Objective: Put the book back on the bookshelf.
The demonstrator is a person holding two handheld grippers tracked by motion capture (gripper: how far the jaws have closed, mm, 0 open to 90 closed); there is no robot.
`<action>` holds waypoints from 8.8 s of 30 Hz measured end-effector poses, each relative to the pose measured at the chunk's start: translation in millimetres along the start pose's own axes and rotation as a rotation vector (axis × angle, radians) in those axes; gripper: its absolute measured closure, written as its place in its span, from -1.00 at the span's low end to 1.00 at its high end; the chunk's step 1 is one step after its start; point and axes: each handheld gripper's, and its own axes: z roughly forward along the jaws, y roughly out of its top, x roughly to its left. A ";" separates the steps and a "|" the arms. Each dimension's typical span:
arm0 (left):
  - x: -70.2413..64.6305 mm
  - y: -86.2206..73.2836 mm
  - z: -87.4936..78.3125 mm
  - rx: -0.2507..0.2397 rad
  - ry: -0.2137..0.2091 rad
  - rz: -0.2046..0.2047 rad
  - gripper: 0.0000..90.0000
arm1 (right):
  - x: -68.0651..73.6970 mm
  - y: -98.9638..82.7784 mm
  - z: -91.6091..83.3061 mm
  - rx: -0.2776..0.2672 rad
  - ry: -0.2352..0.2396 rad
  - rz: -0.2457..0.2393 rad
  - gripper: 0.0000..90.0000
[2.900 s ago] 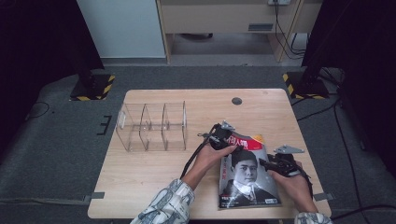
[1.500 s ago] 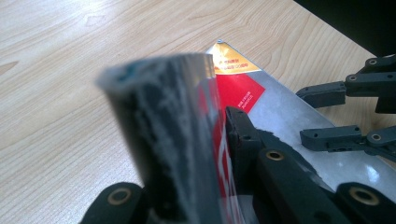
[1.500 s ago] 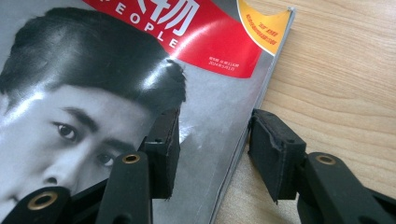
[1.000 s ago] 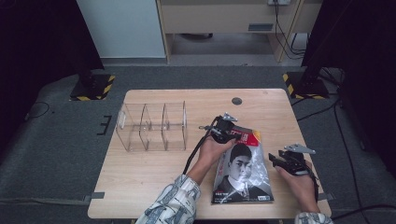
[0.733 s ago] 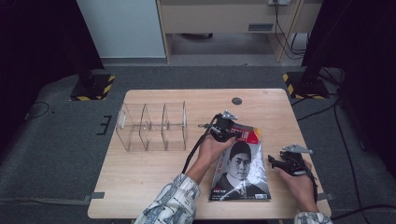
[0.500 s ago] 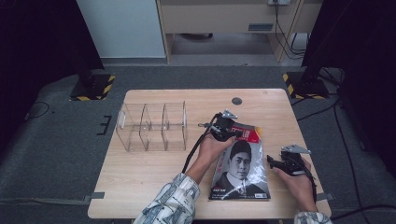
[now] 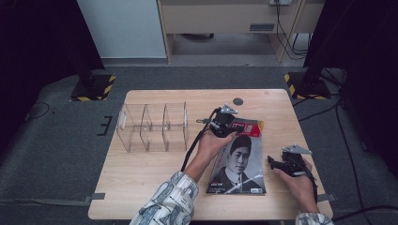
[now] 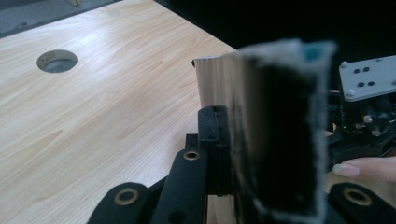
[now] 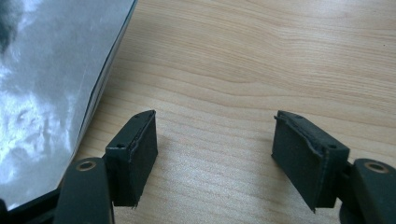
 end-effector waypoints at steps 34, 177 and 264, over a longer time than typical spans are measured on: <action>-0.2 43.8 -60.7 -0.146 -0.015 0.000 0.93 | 3.3 0.7 0.9 -0.002 0.010 -0.006 -0.31; 39.8 -53.6 -254.8 -0.341 0.051 -0.084 0.93 | 6.1 0.9 0.9 0.004 0.027 -0.021 -0.31; 79.8 -122.6 -363.5 -0.408 0.250 -0.165 0.93 | 6.1 1.2 1.2 0.003 0.027 -0.024 -0.31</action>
